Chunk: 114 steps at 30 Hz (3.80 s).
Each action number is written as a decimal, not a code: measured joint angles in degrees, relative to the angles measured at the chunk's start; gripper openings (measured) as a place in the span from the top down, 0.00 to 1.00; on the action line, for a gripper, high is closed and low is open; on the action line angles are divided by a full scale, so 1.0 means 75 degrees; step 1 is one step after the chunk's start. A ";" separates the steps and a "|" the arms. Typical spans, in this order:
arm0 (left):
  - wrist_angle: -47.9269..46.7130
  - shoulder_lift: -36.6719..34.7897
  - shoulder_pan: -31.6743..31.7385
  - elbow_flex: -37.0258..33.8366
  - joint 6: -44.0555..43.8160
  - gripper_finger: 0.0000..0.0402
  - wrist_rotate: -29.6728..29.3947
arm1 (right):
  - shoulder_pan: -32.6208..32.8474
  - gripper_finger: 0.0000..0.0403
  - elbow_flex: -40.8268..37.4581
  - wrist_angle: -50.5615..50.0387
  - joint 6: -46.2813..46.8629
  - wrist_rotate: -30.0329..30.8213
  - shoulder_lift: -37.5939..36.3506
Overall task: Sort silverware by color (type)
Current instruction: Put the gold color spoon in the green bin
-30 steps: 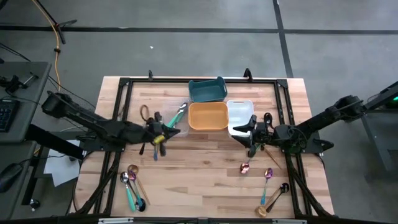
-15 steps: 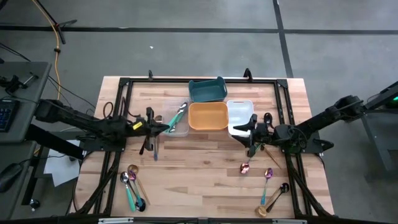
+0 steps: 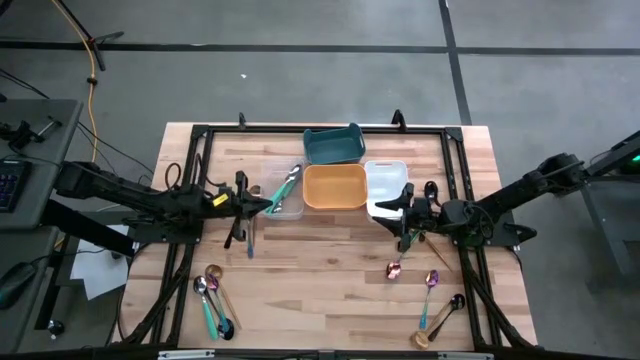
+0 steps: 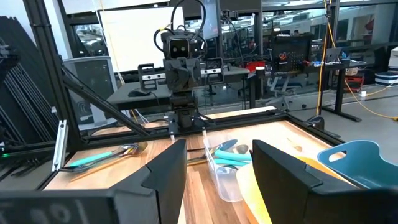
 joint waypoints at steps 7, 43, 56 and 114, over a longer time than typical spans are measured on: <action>0.0001 0.0000 0.0000 0.0000 0.0057 1.00 -0.0002 | 0.0000 0.56 0.0000 0.0000 0.0002 0.0000 0.0000; 0.0029 0.0000 0.0000 0.0003 0.0061 1.00 -0.0437 | 0.0000 0.56 0.0000 0.0000 0.0404 -0.0006 0.0000; 0.0026 0.0000 0.0000 0.0006 0.0061 1.00 -0.0437 | 0.0000 0.56 0.0000 0.0009 0.0465 -0.0006 0.0000; -0.0055 0.0001 -0.0003 0.0006 -0.0061 1.00 -0.0436 | 0.0750 0.56 0.4548 -1.0826 0.4765 0.0568 0.0500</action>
